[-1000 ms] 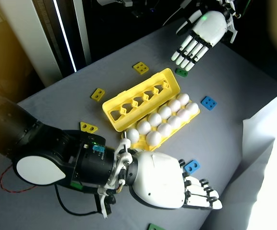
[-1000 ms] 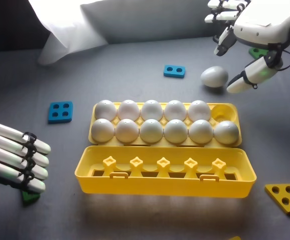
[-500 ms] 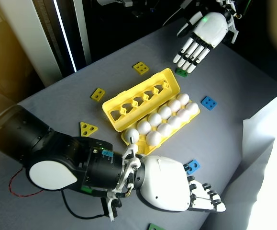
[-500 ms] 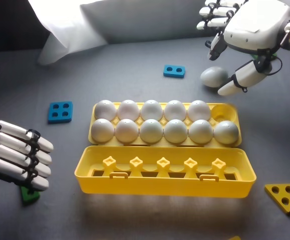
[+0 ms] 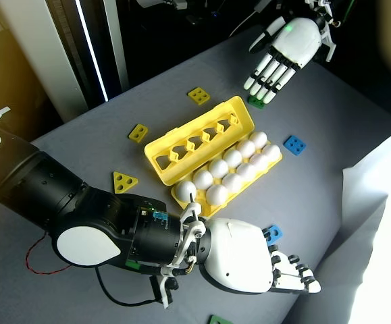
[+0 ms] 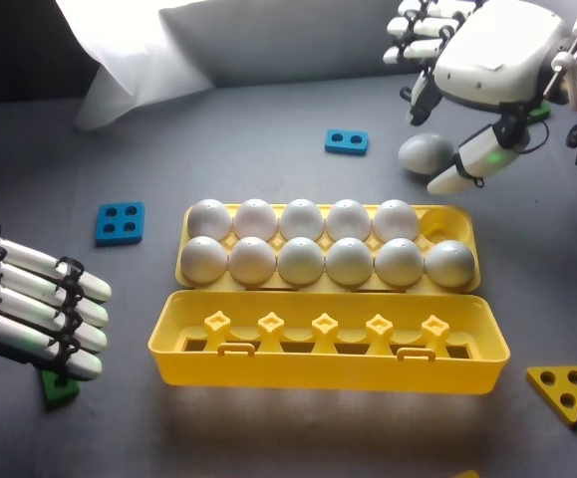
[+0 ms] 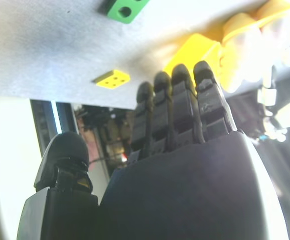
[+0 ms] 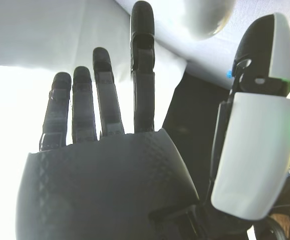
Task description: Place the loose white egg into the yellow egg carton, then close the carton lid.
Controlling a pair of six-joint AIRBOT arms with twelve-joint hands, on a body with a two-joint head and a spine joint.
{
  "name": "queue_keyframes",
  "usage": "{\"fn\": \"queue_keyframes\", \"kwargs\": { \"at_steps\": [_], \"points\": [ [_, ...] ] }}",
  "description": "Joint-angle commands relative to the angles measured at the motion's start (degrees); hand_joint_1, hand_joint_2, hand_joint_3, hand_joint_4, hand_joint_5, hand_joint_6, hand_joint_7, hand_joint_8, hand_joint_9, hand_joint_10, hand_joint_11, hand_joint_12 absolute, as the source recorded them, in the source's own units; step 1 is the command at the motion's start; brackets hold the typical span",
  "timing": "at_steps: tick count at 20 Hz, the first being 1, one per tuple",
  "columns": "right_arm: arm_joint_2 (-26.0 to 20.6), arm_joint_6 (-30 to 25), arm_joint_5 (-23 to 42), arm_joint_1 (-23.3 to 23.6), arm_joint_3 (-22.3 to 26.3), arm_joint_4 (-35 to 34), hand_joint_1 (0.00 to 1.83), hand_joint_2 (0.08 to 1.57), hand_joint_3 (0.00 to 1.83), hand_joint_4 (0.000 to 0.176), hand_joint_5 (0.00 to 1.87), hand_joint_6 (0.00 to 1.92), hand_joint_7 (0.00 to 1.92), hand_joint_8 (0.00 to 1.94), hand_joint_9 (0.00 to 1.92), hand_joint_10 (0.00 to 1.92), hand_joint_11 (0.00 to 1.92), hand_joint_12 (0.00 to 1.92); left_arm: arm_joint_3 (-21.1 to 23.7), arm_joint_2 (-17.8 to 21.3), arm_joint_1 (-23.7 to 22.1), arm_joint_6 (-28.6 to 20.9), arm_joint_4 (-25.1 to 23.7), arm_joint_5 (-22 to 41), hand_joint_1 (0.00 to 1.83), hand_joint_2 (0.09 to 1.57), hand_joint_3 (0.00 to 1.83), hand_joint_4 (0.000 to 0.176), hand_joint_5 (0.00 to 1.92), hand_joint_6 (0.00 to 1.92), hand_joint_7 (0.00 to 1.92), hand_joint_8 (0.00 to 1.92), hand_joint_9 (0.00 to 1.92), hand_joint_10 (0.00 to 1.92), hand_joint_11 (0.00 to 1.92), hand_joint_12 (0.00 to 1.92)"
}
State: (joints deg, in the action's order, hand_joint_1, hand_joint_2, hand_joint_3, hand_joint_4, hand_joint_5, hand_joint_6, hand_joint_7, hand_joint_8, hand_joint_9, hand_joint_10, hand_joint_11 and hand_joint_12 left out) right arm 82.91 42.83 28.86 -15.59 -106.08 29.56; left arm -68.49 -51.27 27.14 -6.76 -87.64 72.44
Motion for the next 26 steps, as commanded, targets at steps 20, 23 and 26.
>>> {"fn": "queue_keyframes", "kwargs": {
  "at_steps": [20,23,26],
  "points": [
    [1.51,-0.13,6.6,-0.86,-3.05,-1.92,0.68,0.78,0.0,0.13,0.94,0.01,0.27,0.0,0.12,0.0,0.0,0.0,0.46,0.7,-0.92,-0.32,3.78,2.8,0.0,1.35,0.0,0.0,0.19,0.0,0.18,0.0,0.14,0.01,0.0,0.29],
    [1.52,-0.13,6.73,-0.85,-3.09,-1.92,0.67,0.78,0.0,0.139,0.96,0.01,0.29,0.01,0.12,0.01,0.0,0.0,0.54,0.67,-1.01,-0.37,3.78,2.73,0.0,1.36,0.0,0.0,0.14,0.0,0.12,0.0,0.08,0.01,0.0,0.15],
    [1.5,-0.14,6.73,-0.84,-3.13,-1.92,0.65,0.79,0.0,0.132,0.94,0.0,0.29,0.01,0.11,0.0,0.0,0.0,0.78,0.68,-1.01,-0.41,3.78,2.68,0.0,1.35,0.0,0.0,0.19,0.0,0.19,0.0,0.16,0.0,0.0,0.28]
  ]
}}
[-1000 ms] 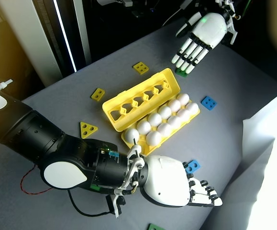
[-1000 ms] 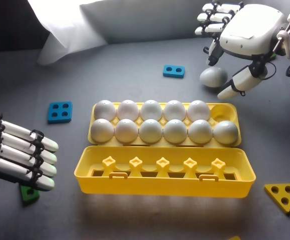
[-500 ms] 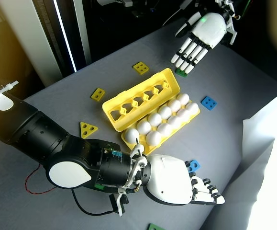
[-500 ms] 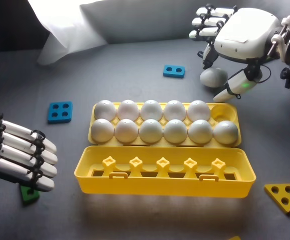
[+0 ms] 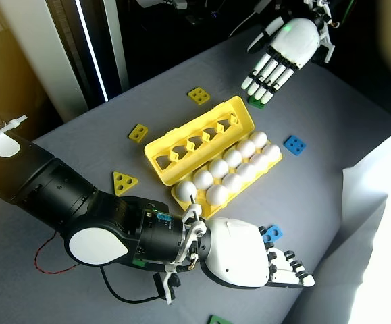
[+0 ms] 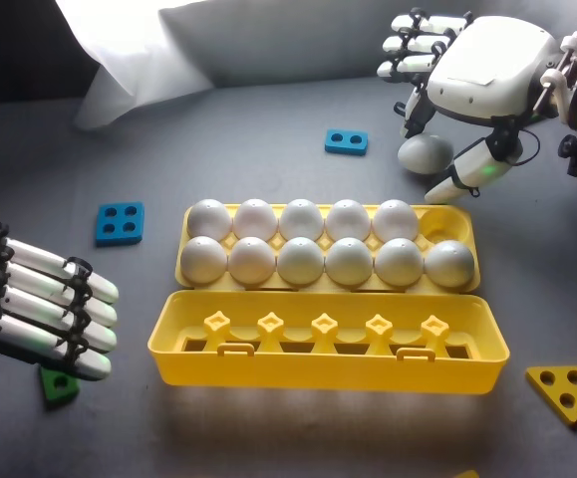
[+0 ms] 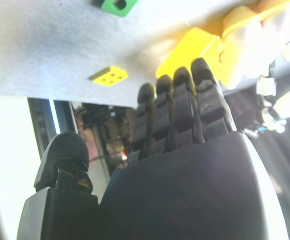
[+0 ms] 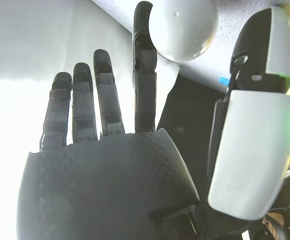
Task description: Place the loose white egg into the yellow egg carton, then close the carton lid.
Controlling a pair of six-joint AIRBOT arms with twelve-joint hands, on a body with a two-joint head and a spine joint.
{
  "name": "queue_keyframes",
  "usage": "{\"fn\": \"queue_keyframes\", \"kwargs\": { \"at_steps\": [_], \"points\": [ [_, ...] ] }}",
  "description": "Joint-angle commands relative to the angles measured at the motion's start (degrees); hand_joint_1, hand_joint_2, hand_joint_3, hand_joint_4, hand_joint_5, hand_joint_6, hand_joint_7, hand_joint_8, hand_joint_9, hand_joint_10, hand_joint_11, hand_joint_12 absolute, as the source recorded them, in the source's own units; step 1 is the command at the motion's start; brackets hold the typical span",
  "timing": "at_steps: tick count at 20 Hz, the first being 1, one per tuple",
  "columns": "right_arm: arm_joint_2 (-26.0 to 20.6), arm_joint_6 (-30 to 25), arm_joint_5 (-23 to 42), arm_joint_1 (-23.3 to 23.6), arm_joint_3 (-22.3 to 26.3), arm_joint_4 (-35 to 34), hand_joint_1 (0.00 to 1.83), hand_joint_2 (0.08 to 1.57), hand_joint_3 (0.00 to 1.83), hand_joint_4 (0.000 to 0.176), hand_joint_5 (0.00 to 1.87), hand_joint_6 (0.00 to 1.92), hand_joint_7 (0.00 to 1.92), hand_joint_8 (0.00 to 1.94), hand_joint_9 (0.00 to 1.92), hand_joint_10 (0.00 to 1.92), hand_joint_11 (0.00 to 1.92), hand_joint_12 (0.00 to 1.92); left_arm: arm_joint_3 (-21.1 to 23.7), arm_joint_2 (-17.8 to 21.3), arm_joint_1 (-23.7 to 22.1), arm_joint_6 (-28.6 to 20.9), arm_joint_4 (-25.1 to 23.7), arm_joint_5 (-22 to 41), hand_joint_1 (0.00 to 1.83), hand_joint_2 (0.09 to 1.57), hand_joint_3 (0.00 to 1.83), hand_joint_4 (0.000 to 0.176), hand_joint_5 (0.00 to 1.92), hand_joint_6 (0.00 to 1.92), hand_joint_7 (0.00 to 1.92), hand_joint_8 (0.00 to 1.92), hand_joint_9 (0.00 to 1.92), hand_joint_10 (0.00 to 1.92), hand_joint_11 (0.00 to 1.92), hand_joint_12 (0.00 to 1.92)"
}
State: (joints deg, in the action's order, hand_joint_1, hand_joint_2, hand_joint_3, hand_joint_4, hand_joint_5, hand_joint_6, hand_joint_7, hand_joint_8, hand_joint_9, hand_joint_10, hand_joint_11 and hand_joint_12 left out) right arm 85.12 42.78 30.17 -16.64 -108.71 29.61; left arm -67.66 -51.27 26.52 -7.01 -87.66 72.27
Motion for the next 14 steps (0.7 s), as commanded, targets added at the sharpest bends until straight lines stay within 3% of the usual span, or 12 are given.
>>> {"fn": "queue_keyframes", "kwargs": {
  "at_steps": [1,2,3,4,5,7,9,10,11,14],
  "points": [
    [-0.71,-0.09,5.42,0.22,-0.68,-1.97,0.64,0.8,0.01,0.126,0.95,0.01,0.3,0.01,0.12,0.0,0.0,0.0,-0.01,0.68,-0.4,-0.19,3.79,2.86,0.0,1.36,0.0,0.0,0.17,0.0,0.16,0.0,0.13,0.0,0.0,0.24],
    [-0.71,-0.09,5.46,0.23,-0.84,-1.97,0.63,0.8,0.01,0.127,0.95,0.01,0.3,0.01,0.12,0.01,0.0,0.0,0.02,0.68,-0.4,-0.19,3.79,2.83,0.0,1.36,0.0,0.0,0.13,0.0,0.12,0.0,0.08,0.0,0.0,0.15],
    [-0.72,-0.1,5.47,0.23,-0.9,-1.97,0.65,0.8,0.01,0.11,0.94,0.0,0.3,0.01,0.12,0.0,0.0,0.0,0.04,0.68,-0.4,-0.2,3.79,2.81,0.0,1.36,0.0,0.0,0.15,0.0,0.13,0.01,0.09,0.0,0.0,0.17],
    [-0.73,-0.19,5.48,0.23,-0.9,-1.97,0.68,0.8,0.01,0.109,0.95,0.0,0.3,0.0,0.12,0.0,0.0,0.0,0.05,0.69,-0.4,-0.2,3.79,2.79,0.0,1.36,0.0,0.0,0.18,0.0,0.18,0.0,0.13,0.0,0.0,0.26],
    [-0.74,-0.46,5.48,0.23,-0.9,-1.97,0.67,0.81,0.01,0.111,0.94,0.0,0.3,0.0,0.11,0.0,0.0,0.0,0.06,0.7,-0.4,-0.2,3.79,2.77,0.0,1.36,0.0,0.0,0.19,0.0,0.2,0.01,0.16,0.01,0.0,0.31],
    [-0.75,-0.54,5.59,0.29,-0.92,-1.97,0.65,0.82,0.01,0.119,0.94,0.0,0.3,0.0,0.11,0.0,0.0,0.0,0.06,0.7,-0.4,-0.2,3.79,2.77,0.0,1.37,0.0,0.0,0.19,0.01,0.19,0.0,0.14,0.01,0.0,0.23],
    [-0.75,-0.54,5.72,0.37,-0.96,-1.97,0.64,0.81,0.0,0.131,0.96,0.01,0.31,0.0,0.12,0.01,0.0,0.0,0.14,0.7,-0.4,-0.2,3.79,2.77,0.0,1.37,0.0,0.0,0.13,0.0,0.12,0.0,0.07,0.0,0.0,0.04],
    [-0.75,-0.64,5.74,0.46,-0.96,-1.97,0.68,0.8,0.0,0.104,0.96,0.01,0.3,0.0,0.13,0.01,0.0,0.0,0.15,0.7,-0.39,-0.2,3.79,2.77,0.0,1.37,0.0,0.0,0.16,0.01,0.15,0.01,0.1,0.01,0.04,0.05],
    [-0.75,-0.65,5.83,0.58,-0.96,-1.97,0.7,0.8,0.0,0.103,0.95,0.0,0.29,0.0,0.12,0.0,0.0,0.0,0.19,0.7,-0.39,-0.2,3.79,2.75,0.0,1.36,0.0,0.0,0.17,0.01,0.16,0.01,0.11,0.01,0.01,0.17],
    [-0.72,-1.11,6.0,1.05,-0.95,-1.97,0.71,0.8,0.0,0.098,0.96,0.0,0.3,0.0,0.13,0.01,0.0,0.0,0.21,0.7,-0.39,-0.2,3.79,2.75,0.0,1.36,0.0,0.0,0.18,0.0,0.16,0.0,0.12,0.0,0.0,0.21]
  ]
}}
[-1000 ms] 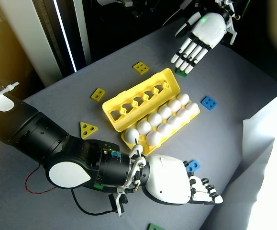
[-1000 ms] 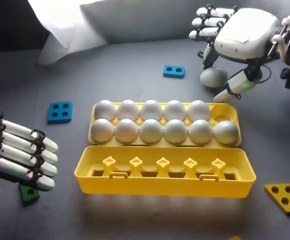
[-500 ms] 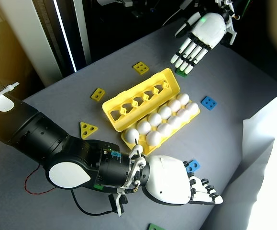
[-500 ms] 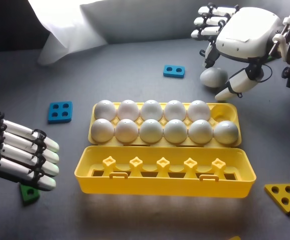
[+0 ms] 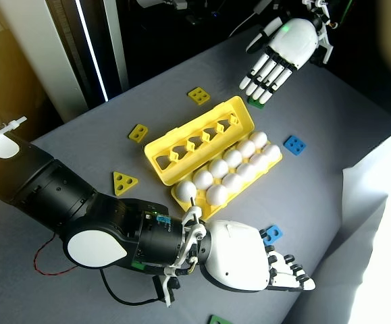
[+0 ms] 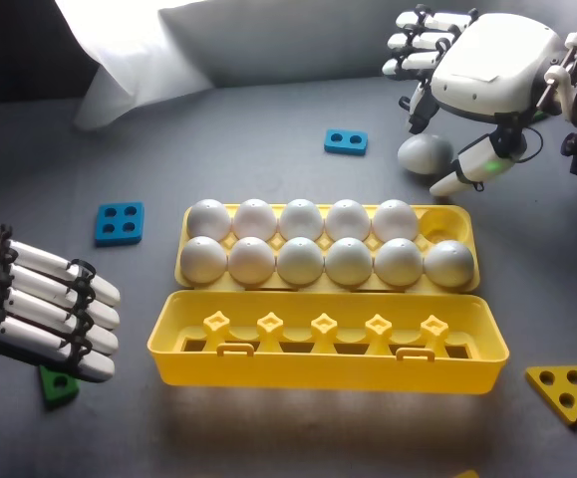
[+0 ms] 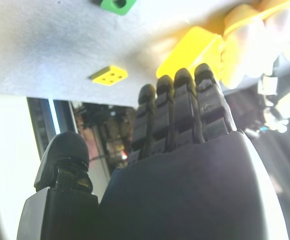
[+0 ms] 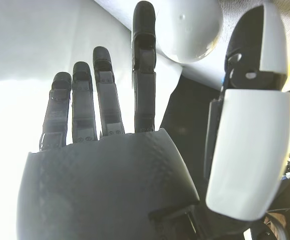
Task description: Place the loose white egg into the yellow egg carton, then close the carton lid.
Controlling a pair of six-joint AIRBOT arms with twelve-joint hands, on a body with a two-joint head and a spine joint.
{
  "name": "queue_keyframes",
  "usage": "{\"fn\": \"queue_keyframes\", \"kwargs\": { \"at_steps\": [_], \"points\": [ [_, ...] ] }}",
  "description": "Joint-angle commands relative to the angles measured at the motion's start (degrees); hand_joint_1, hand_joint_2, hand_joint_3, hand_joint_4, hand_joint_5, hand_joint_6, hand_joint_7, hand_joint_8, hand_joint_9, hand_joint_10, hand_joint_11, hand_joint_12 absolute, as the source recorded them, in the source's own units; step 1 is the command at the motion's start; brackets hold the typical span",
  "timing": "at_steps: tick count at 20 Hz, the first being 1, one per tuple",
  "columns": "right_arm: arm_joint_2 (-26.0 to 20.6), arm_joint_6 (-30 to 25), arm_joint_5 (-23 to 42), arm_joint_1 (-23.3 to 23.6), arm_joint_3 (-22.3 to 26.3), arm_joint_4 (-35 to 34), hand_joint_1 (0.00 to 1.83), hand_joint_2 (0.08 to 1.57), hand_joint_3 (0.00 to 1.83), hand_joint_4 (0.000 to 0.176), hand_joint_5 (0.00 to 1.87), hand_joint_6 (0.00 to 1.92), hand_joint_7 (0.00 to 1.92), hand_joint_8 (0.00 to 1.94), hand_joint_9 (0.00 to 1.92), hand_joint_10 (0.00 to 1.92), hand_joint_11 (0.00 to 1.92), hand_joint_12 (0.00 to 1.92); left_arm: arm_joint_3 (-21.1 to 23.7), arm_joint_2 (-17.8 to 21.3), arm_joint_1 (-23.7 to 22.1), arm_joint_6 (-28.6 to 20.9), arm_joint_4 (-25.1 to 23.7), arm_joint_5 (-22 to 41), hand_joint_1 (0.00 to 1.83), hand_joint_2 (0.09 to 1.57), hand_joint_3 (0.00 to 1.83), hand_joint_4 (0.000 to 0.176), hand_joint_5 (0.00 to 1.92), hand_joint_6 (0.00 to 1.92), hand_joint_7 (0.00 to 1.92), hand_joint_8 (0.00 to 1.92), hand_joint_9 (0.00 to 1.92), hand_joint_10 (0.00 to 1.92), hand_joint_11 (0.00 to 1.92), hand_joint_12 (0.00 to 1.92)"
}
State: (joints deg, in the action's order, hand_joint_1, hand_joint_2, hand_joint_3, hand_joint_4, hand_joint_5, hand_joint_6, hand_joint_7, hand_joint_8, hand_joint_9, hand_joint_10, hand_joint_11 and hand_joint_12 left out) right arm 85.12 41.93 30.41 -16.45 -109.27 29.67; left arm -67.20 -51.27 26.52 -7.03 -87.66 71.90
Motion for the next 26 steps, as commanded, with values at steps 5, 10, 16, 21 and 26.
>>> {"fn": "queue_keyframes", "kwargs": {
  "at_steps": [5,10,16,21,26],
  "points": [
    [-0.64,-1.36,6.03,1.48,-0.36,-2.03,0.66,0.81,0.0,0.122,0.97,0.01,0.32,0.01,0.13,0.0,0.0,0.0,-0.08,0.69,-0.39,-0.18,3.78,3.06,0.0,1.36,0.0,0.0,0.16,0.0,0.14,0.0,0.1,0.0,0.0,0.21],
    [-0.4,-1.53,6.12,1.53,-0.35,-2.03,0.68,0.81,0.0,0.115,0.96,0.0,0.31,0.0,0.12,0.0,0.0,0.0,0.01,0.69,-0.39,-0.18,3.78,3.0,0.0,1.36,0.0,0.0,0.15,0.0,0.14,0.01,0.09,0.0,0.0,0.15],
    [-0.39,-1.53,6.12,1.44,-0.34,-2.03,0.68,0.81,0.0,0.106,0.97,0.01,0.33,0.01,0.13,0.0,0.0,0.0,0.04,0.69,-0.39,-0.18,3.77,2.96,0.0,1.36,0.0,0.0,0.17,0.0,0.17,0.0,0.13,0.01,0.0,0.19],
    [-0.39,-1.54,6.12,1.44,-0.34,-2.03,0.68,0.81,0.0,0.126,0.98,0.01,0.32,0.0,0.12,0.0,0.0,0.0,0.08,0.69,-0.39,-0.18,3.77,2.93,0.0,1.37,0.0,0.0,0.14,0.0,0.12,0.0,0.08,0.0,0.0,0.08],
    [-0.39,-1.56,6.12,1.41,-0.33,-2.03,0.7,0.8,0.0,0.113,0.97,0.0,0.32,0.0,0.11,0.0,0.0,0.0,0.07,0.7,-0.39,-0.19,3.76,2.87,0.0,1.37,0.0,0.0,0.15,0.0,0.15,0.0,0.1,0.0,0.0,0.18]
  ]
}}
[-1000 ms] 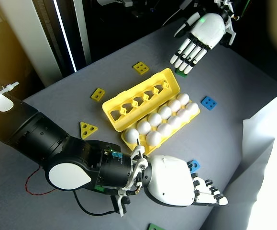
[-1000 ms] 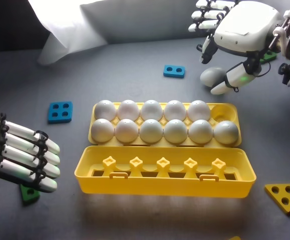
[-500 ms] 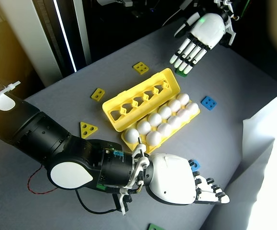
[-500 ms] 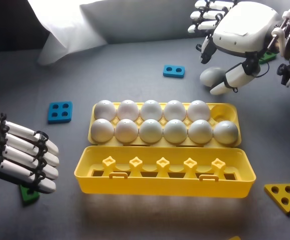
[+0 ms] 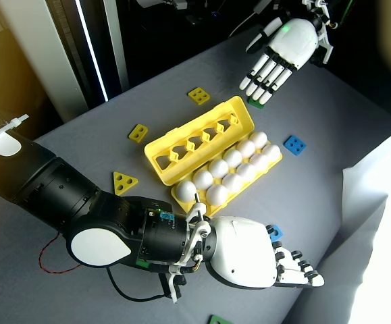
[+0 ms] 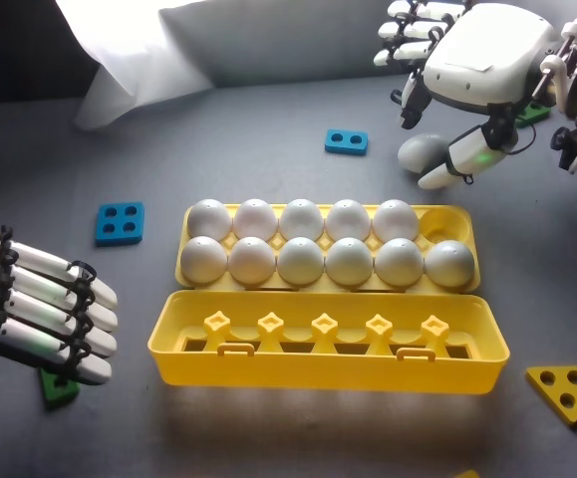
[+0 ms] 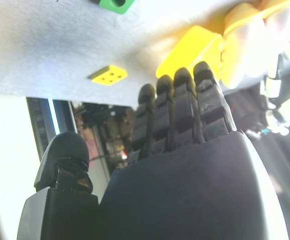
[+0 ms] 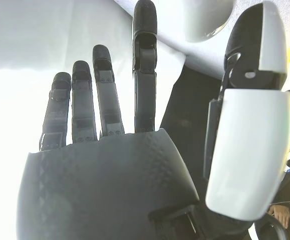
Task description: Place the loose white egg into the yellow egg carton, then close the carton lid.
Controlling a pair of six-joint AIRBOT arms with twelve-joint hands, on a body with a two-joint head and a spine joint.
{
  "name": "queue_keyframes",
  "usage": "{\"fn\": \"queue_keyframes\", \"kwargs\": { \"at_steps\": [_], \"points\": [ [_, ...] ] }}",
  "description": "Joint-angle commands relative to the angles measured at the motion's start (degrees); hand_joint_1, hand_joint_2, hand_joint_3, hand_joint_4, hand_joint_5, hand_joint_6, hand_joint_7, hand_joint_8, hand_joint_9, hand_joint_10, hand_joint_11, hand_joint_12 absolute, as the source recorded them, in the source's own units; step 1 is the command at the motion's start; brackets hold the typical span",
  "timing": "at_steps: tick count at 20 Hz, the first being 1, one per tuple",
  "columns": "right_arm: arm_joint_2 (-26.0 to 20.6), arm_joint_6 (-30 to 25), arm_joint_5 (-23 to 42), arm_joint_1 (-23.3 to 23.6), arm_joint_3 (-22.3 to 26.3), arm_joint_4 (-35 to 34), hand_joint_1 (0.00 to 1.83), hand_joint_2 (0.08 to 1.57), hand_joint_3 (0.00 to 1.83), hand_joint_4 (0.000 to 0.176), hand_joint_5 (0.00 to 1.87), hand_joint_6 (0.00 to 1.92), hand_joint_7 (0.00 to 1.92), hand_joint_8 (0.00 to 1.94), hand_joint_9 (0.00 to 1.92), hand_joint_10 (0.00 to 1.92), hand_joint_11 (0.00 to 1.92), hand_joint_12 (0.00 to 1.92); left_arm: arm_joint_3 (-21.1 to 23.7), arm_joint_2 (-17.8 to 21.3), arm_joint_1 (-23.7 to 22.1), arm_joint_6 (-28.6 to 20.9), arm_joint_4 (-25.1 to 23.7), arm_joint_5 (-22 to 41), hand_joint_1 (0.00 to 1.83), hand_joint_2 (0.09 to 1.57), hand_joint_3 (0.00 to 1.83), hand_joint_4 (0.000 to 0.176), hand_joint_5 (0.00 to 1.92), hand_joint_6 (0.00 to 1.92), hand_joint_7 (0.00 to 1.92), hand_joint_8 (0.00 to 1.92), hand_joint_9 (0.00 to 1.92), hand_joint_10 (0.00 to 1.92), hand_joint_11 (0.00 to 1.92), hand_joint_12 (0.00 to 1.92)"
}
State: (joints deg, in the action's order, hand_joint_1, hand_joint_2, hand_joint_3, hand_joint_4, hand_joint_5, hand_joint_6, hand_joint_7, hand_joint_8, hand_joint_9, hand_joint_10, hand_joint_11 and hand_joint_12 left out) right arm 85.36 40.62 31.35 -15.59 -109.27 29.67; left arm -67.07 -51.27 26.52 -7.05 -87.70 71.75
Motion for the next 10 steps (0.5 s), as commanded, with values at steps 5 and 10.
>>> {"fn": "queue_keyframes", "kwargs": {
  "at_steps": [5,10],
  "points": [
    [-0.63,-0.28,5.18,0.57,-0.32,-2.03,0.84,0.87,0.01,0.101,1.09,0.02,0.34,0.0,0.14,0.0,0.0,0.0,-0.09,0.71,-0.39,-0.16,3.81,3.02,0.0,1.36,0.0,0.0,0.17,0.0,0.17,0.01,0.13,0.01,0.0,0.23],
    [-0.65,-0.54,5.18,0.46,-0.26,-2.04,1.1,1.01,0.0,0.141,1.22,0.59,0.41,0.01,0.2,0.01,0.0,0.0,-0.12,0.74,-0.4,-0.19,3.81,2.93,0.0,1.37,0.0,0.0,0.19,0.0,0.19,0.01,0.13,0.0,0.0,0.22]
  ]
}}
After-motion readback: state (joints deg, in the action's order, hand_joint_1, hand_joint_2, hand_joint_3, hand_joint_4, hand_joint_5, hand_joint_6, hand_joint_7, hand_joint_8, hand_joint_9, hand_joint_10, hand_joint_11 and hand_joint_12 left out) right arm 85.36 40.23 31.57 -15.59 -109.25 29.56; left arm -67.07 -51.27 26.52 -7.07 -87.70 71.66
